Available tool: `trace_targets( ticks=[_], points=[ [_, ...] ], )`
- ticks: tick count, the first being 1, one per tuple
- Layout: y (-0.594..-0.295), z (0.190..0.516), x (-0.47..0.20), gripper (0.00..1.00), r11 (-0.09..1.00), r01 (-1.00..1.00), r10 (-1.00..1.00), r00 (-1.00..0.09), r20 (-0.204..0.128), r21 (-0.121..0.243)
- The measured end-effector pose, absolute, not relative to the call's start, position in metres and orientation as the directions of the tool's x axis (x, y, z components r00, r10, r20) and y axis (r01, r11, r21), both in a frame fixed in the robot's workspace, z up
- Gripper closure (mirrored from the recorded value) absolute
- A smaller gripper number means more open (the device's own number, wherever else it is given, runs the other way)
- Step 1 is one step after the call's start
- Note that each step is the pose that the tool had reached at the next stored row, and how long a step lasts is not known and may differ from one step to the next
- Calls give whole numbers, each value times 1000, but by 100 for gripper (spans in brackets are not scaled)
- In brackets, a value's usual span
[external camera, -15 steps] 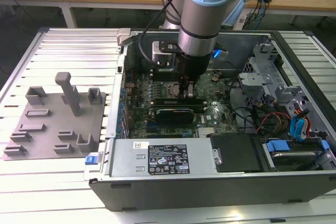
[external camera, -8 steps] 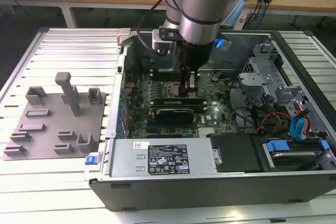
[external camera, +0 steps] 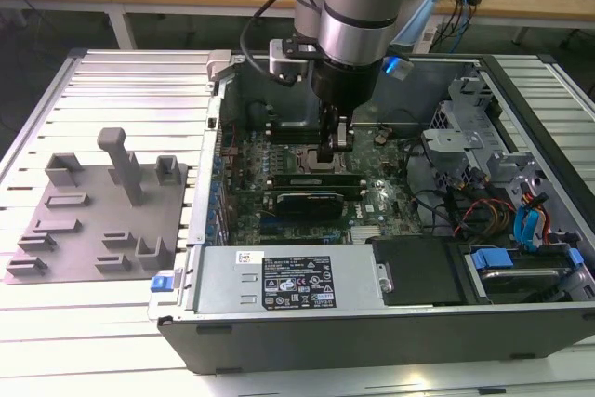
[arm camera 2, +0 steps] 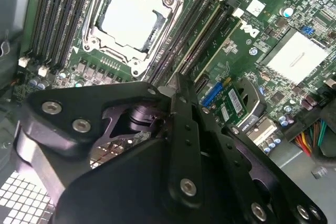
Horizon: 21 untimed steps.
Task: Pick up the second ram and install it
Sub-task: 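Insert the second ram into the second slot, then press down the second ram until it locks into place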
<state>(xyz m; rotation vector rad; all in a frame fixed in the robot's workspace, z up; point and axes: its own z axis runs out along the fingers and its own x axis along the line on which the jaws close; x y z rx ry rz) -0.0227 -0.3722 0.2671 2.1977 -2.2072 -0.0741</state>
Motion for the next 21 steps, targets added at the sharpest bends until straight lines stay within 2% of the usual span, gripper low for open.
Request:
trace_targets(
  ticks=[4,9,17,21],
  points=[
    [-372,267,-20,92,4,-999,-1000,-5,-15,52],
    [-372,252,24,92,4,-998,-1000,-5,-15,61],
    [-374,227,24,92,4,-998,-1000,-5,-14,61],
    [-373,235,14,92,4,-999,-1000,-5,-16,51]
  ],
)
